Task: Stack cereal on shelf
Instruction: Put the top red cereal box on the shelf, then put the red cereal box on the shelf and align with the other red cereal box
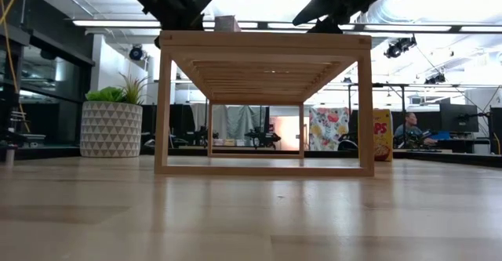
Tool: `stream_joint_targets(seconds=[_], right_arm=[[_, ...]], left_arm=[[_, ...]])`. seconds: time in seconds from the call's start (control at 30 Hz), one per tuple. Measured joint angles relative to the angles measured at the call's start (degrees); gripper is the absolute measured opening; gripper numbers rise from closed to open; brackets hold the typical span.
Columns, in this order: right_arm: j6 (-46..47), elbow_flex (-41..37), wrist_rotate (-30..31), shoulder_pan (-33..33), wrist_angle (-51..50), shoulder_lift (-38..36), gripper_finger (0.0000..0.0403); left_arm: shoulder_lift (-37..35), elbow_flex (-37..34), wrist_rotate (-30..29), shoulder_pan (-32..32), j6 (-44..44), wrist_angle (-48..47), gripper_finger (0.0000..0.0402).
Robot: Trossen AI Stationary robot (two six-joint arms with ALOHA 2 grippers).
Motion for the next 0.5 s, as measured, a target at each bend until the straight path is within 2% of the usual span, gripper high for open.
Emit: stream_joint_targets(seconds=[0.37,0.5], right_arm=[[-0.4,0.0,0.2,0.0,0.1,0.0,0.0277],[1.6,0.0,2.7,0.0,1.7,0.0,0.0277]], left_arm=[[0.1,0.0,-2.1,-2.1,-4.2,0.0,0.0],[-0.6,-0.1,-2.1,-2.1,-3.6,-3.1,0.0]])
